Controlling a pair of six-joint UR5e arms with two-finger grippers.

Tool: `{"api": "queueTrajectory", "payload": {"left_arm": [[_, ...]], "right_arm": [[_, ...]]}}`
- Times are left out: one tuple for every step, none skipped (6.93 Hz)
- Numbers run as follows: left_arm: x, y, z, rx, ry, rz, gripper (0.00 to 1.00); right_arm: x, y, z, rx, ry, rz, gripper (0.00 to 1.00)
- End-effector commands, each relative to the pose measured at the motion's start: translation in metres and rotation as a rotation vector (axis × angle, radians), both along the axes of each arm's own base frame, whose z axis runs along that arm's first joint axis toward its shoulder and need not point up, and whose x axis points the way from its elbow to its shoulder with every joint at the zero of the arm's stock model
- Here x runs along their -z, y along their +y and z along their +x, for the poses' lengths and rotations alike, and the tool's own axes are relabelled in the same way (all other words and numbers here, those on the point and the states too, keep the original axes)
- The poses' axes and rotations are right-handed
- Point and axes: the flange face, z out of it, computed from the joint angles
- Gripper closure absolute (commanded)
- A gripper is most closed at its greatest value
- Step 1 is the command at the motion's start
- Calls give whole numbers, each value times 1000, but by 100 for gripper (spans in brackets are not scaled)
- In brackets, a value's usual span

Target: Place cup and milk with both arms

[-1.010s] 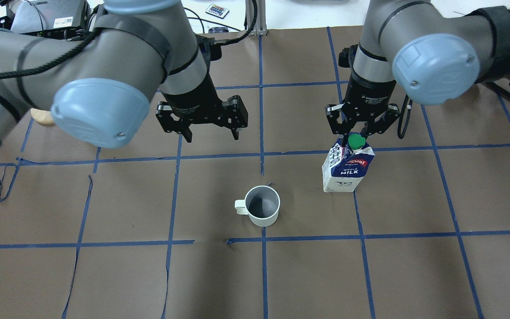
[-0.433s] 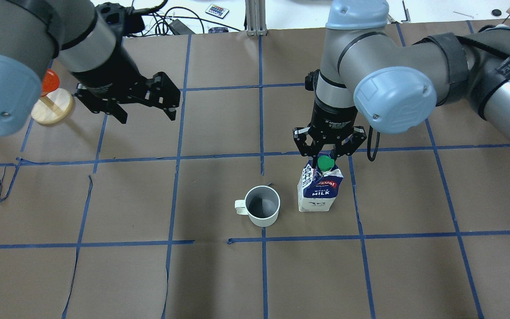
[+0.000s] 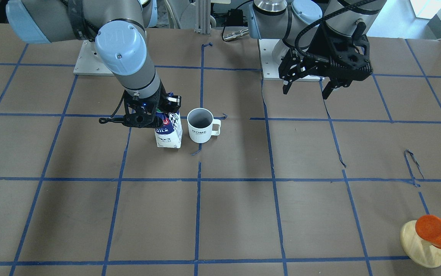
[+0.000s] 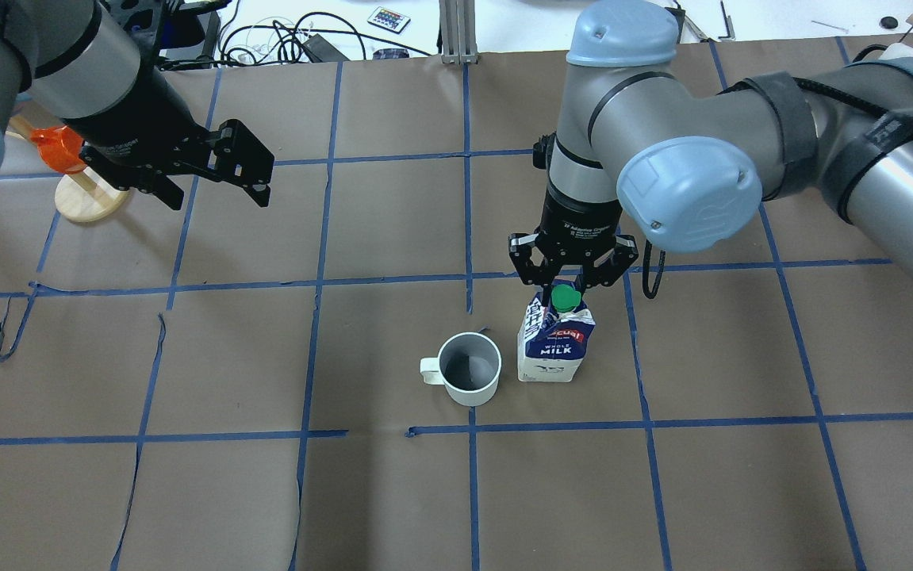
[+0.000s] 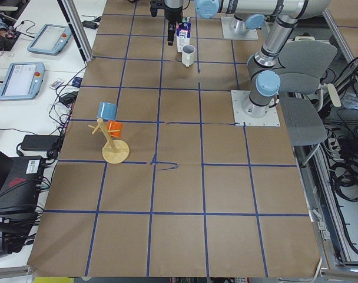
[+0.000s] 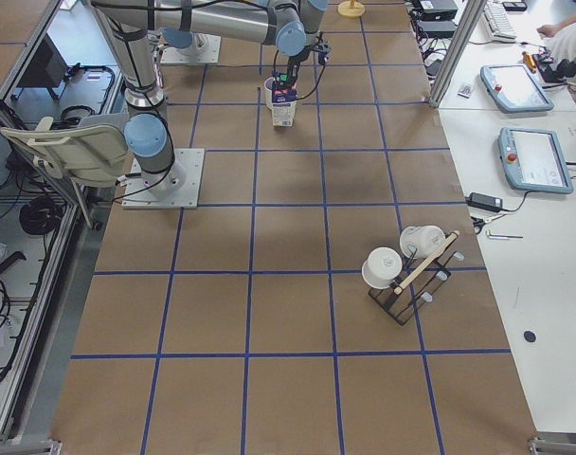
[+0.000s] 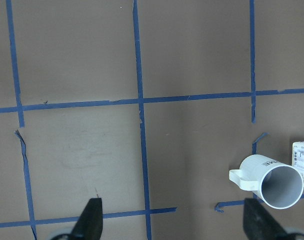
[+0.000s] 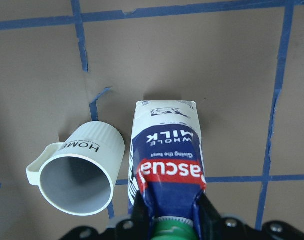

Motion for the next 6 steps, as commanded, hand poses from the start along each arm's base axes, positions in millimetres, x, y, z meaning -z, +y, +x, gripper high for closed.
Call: {"api": "queueTrajectory", "payload": {"left_arm": [[-4, -5, 1, 22, -6, -57, 0], [-5, -6, 2, 22, -8, -64, 0], [-5, -6, 3, 19, -8, -65, 0], [-9, -5, 1, 22, -11, -61, 0], [-10, -5, 3, 20, -33, -43, 0], [-11, -5, 4, 18, -34, -40, 0]], "right_arm": [[4, -3, 3, 28, -2, -23, 74], [7, -4, 4, 37, 2, -18, 74], [5, -4, 4, 37, 1, -21, 72], [3, -4, 4, 37, -2, -25, 72], [2, -4, 5, 37, -7, -26, 72], [1, -3, 6, 19, -14, -29, 71]]}}
